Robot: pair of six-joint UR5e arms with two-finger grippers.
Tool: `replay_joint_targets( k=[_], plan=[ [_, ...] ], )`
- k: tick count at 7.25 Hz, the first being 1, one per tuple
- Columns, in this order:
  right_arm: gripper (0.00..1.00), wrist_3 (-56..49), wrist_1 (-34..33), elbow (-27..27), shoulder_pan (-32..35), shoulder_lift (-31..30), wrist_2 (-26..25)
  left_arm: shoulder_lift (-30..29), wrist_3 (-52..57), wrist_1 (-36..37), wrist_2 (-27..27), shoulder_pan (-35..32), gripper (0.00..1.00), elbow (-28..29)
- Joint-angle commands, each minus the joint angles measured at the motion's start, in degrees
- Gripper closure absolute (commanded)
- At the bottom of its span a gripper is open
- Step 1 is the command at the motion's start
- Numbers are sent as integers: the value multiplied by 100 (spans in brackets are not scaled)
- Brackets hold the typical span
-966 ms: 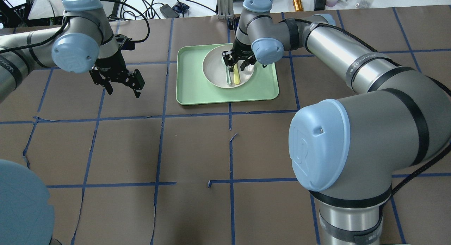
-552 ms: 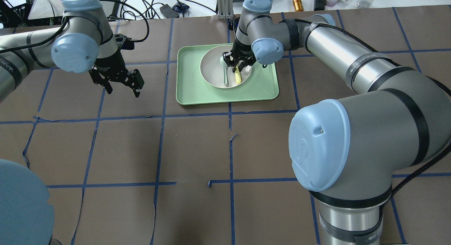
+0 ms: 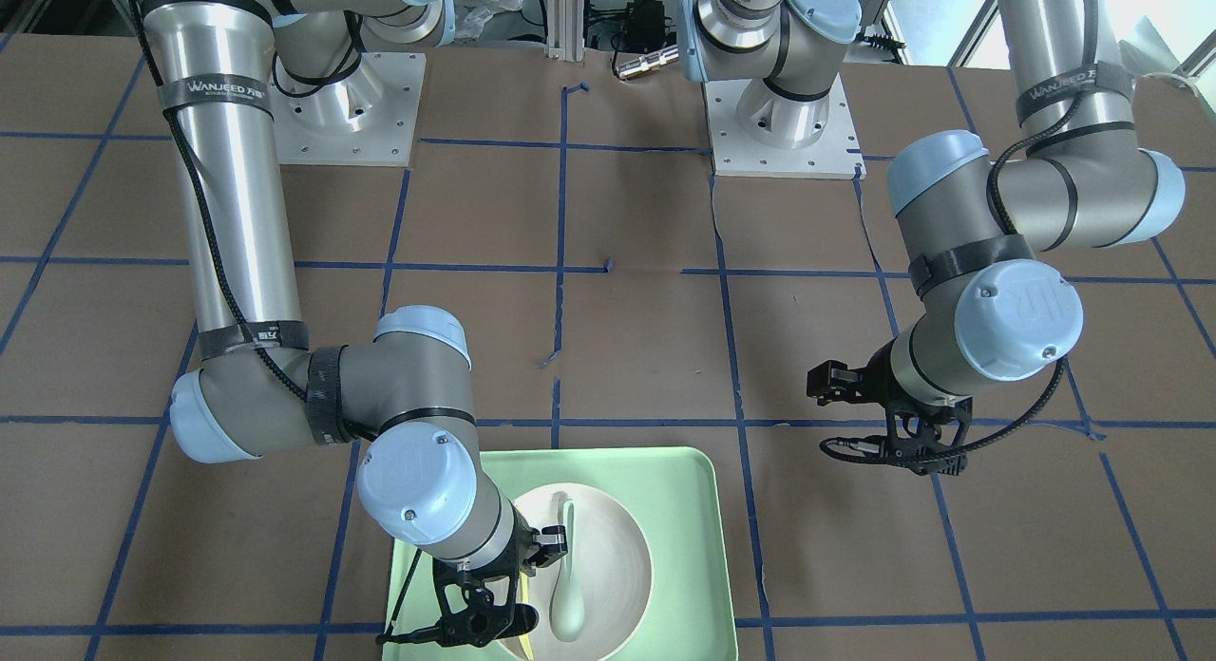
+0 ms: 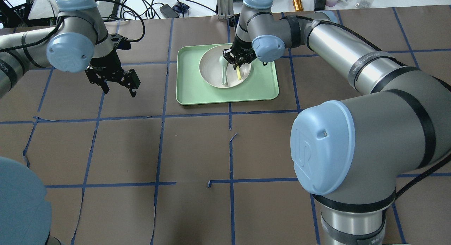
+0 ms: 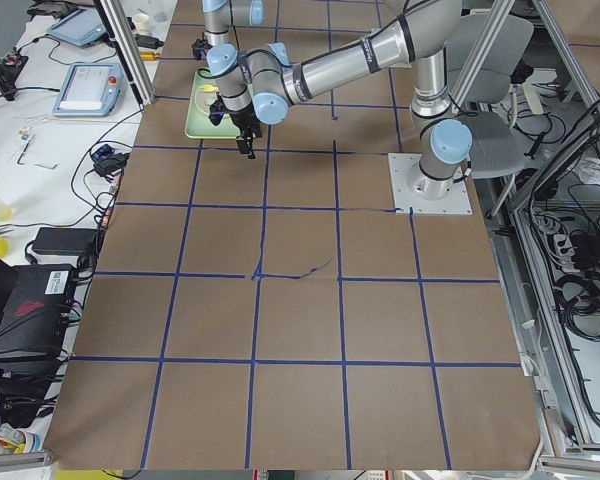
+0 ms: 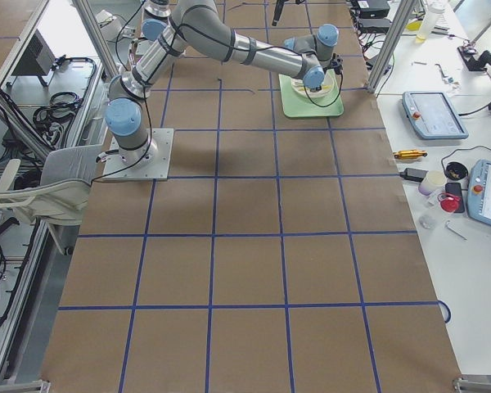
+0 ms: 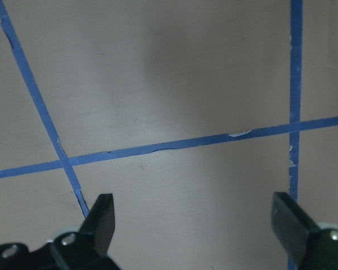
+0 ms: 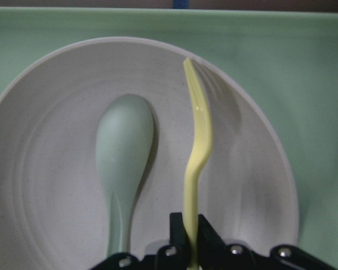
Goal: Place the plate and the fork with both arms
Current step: 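Move the fork with the right gripper beside the plate and release it on the tray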
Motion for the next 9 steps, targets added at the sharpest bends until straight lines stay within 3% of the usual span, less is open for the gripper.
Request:
replay_joint_targets(
  k=[1, 3, 5, 9],
  plan=[
    [100, 2, 238, 0, -25, -361, 0, 56, 7, 0, -9, 16, 0, 10],
    [100, -313, 247, 0, -392, -397, 26, 38, 15, 0, -17, 16, 0, 19],
    [100, -823, 265, 61, -780, -319, 482, 65, -11, 0, -17, 16, 0, 10],
    [100, -684, 239, 280, -790, -90, 536, 39, -64, 0, -26, 16, 0, 1]
  ],
)
